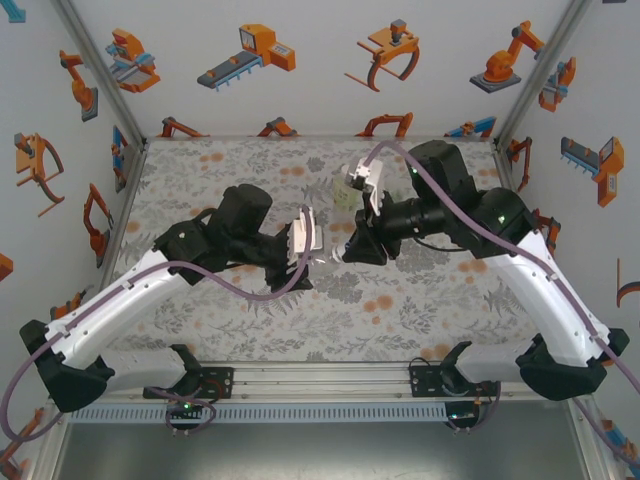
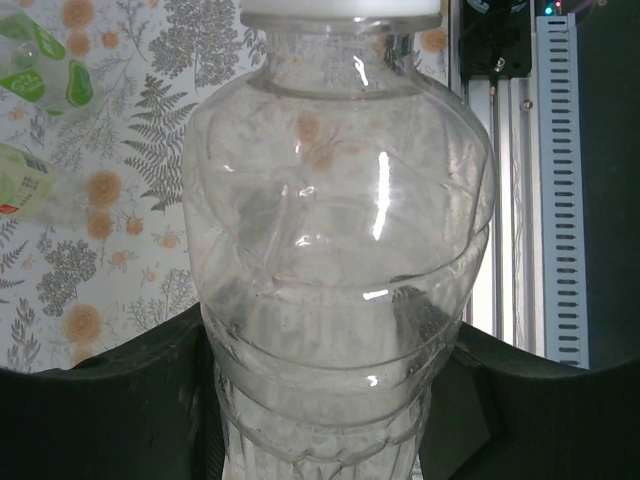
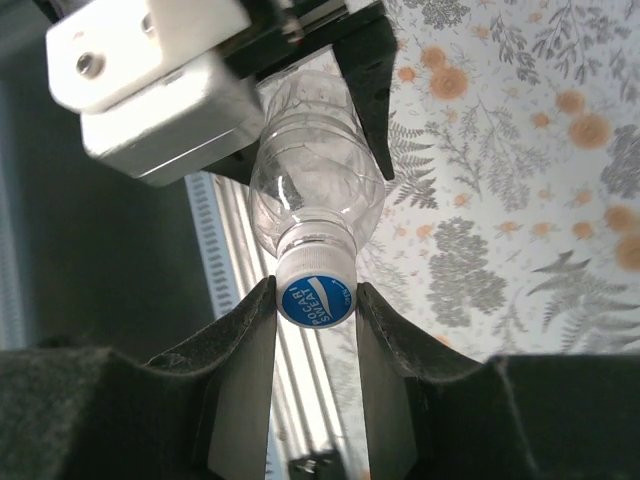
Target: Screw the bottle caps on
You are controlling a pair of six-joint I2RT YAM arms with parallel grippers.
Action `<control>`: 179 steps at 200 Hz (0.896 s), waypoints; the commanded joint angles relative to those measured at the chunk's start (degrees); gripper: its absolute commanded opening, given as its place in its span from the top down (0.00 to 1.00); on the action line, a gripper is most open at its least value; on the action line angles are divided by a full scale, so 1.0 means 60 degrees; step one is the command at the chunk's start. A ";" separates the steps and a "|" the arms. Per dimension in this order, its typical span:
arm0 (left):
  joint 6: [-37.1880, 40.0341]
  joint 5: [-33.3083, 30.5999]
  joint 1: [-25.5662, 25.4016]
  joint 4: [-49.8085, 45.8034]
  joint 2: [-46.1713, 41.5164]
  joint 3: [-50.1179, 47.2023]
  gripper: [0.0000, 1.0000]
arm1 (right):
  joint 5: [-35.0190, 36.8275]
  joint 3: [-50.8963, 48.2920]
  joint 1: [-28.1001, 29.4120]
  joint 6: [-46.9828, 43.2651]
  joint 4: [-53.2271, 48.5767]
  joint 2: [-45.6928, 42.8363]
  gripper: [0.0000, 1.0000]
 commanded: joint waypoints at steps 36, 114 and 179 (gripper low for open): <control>-0.0609 0.0681 -0.0096 0.1526 -0.0289 0.0149 1.00 | -0.0373 -0.2116 0.0680 -0.2333 0.2086 -0.1146 1.00; -0.0460 0.1919 -0.0105 0.0263 0.0131 0.0702 1.00 | -0.0870 -0.2589 0.0887 -0.5203 0.1617 -0.1852 1.00; -0.0374 0.1695 -0.0098 0.0142 0.0069 0.0646 1.00 | -0.0791 -0.2500 0.0964 -0.5178 0.1333 -0.1849 0.79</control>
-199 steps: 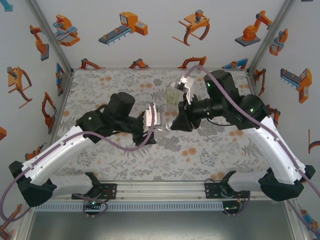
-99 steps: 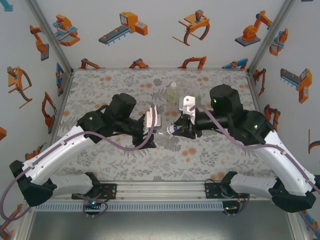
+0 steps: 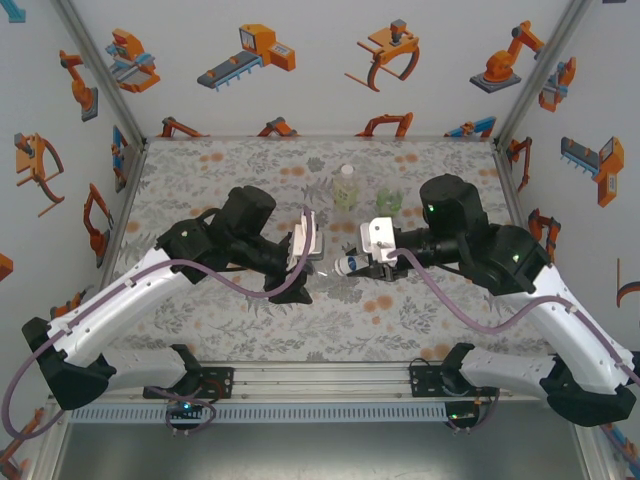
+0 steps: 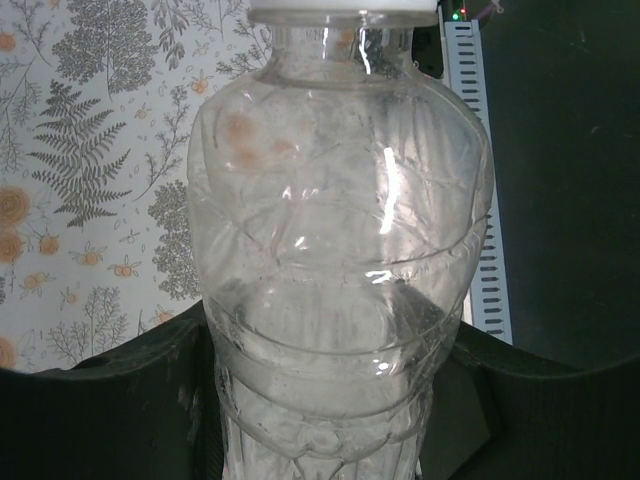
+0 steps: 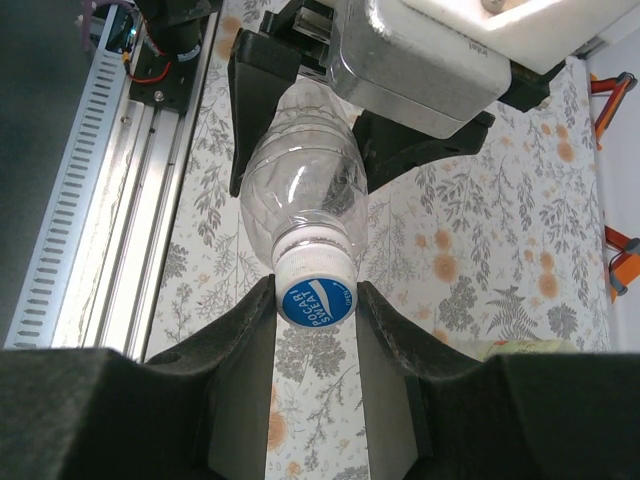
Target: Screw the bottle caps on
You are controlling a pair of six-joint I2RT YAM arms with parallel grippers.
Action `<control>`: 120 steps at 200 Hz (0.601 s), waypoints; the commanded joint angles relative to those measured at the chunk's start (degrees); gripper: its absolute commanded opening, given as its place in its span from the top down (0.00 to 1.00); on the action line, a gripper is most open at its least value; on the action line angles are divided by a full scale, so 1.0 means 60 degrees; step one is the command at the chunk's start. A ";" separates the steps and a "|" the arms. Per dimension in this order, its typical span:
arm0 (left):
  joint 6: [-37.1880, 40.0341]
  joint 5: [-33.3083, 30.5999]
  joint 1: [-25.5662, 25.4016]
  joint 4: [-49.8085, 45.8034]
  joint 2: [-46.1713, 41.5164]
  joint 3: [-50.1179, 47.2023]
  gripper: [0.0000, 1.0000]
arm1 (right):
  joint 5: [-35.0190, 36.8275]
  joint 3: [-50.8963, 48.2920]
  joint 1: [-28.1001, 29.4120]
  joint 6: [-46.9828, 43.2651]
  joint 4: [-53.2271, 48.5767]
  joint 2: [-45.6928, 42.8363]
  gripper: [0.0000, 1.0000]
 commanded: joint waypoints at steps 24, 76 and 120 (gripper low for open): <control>0.0061 0.0323 -0.0056 0.0592 -0.0095 0.0475 1.00 | -0.0116 0.0063 0.0217 -0.0100 -0.0481 0.0049 0.60; 0.0151 0.0161 -0.0049 0.0418 -0.0216 0.0355 1.00 | 0.0203 0.0041 0.0210 0.0387 -0.0087 -0.0096 0.48; 0.0145 0.0103 -0.0048 0.0442 -0.0226 0.0335 1.00 | 0.0393 -0.0107 0.0210 0.0932 0.0387 -0.0288 0.31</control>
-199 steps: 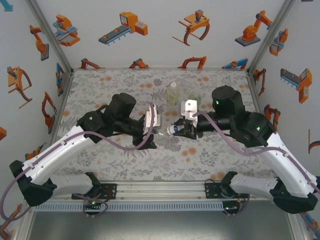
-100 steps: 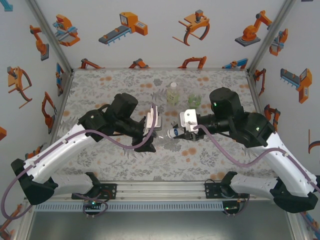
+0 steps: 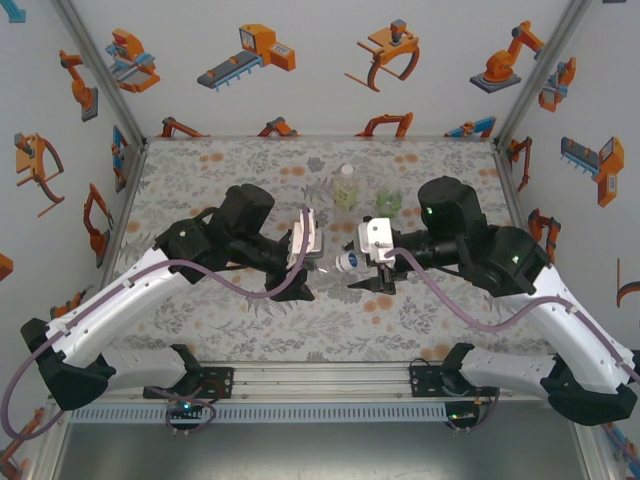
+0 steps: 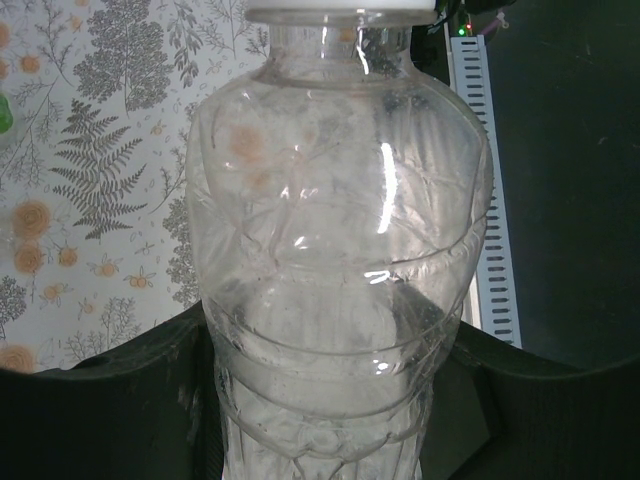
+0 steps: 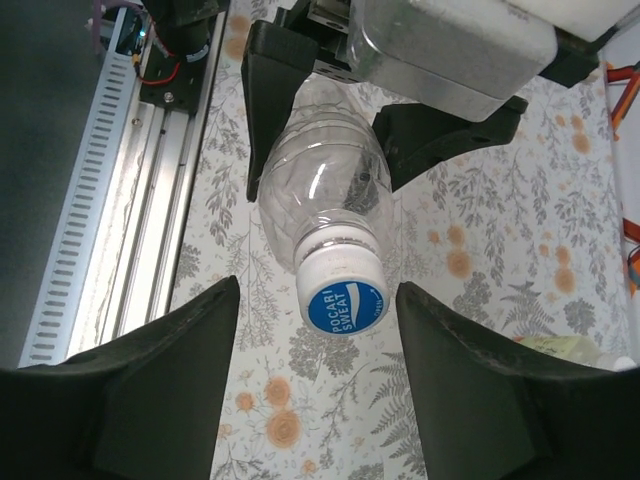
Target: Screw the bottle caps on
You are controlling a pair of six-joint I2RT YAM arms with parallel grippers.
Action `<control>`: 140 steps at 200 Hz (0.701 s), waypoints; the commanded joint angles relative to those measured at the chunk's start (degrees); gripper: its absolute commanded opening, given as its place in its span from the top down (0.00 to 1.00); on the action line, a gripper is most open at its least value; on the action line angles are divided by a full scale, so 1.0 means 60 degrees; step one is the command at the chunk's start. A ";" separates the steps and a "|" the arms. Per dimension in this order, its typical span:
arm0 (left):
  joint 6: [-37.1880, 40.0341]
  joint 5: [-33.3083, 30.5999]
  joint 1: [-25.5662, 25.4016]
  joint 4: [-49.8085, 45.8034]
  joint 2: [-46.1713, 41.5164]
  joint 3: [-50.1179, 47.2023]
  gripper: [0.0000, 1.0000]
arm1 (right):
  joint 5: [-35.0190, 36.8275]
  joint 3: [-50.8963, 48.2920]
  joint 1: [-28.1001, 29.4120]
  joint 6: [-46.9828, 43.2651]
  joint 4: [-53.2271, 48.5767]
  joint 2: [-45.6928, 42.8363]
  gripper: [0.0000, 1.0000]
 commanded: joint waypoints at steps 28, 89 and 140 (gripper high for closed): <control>0.0137 0.0102 -0.0044 0.0210 -0.0168 0.0270 1.00 | 0.0259 -0.0012 0.0059 0.0717 0.0354 -0.0307 0.21; 0.0160 -0.0551 -0.0030 0.0443 -0.0240 -0.0021 1.00 | 0.0876 -0.0005 0.0056 0.3565 0.1644 -0.0781 0.20; 0.0189 -0.1712 -0.0030 0.0984 -0.0338 -0.0237 1.00 | 0.4229 -0.0698 0.0059 0.9735 0.3196 -0.1266 0.32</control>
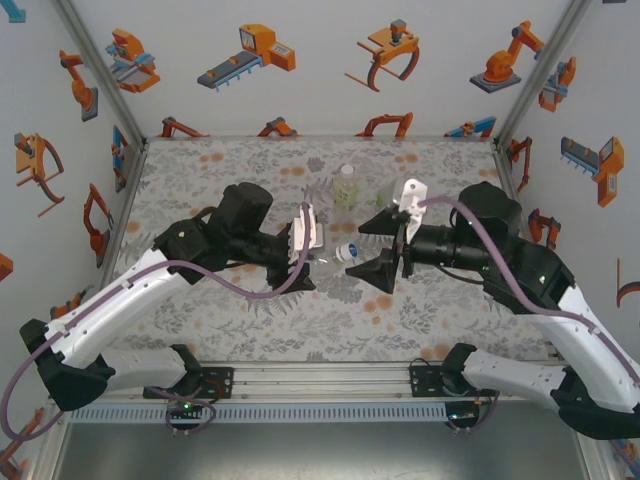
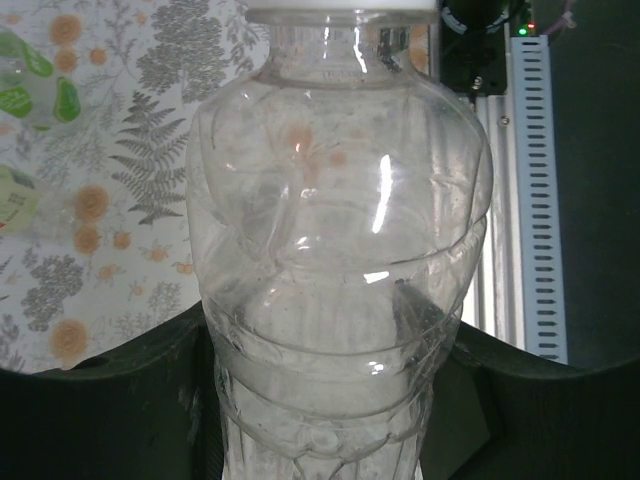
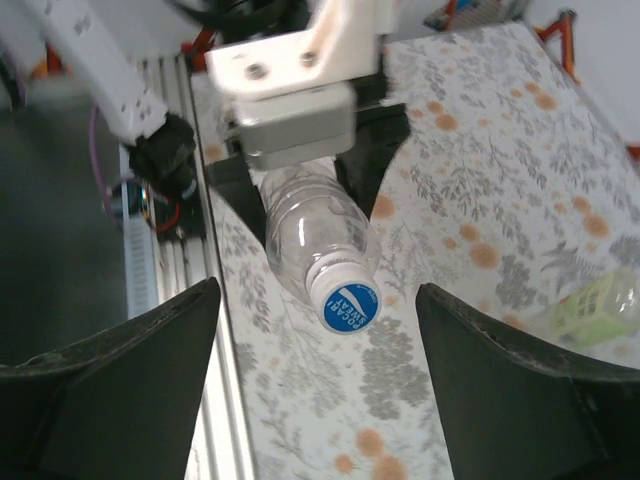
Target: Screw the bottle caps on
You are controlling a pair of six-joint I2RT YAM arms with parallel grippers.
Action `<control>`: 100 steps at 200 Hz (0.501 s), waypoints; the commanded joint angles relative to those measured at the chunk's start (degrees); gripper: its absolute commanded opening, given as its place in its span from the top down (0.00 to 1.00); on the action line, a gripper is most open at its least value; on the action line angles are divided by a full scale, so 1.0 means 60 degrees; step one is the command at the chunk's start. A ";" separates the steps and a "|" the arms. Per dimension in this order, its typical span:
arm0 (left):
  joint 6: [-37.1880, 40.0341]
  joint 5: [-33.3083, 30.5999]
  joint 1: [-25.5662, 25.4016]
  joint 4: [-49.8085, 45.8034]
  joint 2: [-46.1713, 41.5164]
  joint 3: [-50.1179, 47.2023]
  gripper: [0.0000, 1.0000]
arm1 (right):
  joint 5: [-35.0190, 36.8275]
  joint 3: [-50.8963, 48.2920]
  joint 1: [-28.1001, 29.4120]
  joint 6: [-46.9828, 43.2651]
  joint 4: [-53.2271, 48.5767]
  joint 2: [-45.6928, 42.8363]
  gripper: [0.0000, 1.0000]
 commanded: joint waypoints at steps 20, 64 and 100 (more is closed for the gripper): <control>0.0177 -0.0910 -0.0030 0.0806 -0.0351 -0.0383 1.00 | 0.2965 -0.0190 0.0049 0.6120 0.0744 -0.0180 0.38; 0.0211 -0.1177 -0.0030 0.0952 -0.0337 -0.0496 1.00 | 0.4220 0.1082 0.0049 0.9357 -0.2361 0.0591 0.50; 0.0246 -0.1271 -0.0030 0.0940 -0.0343 -0.0547 1.00 | 0.3871 0.1774 0.0042 1.0945 -0.3596 0.1286 0.50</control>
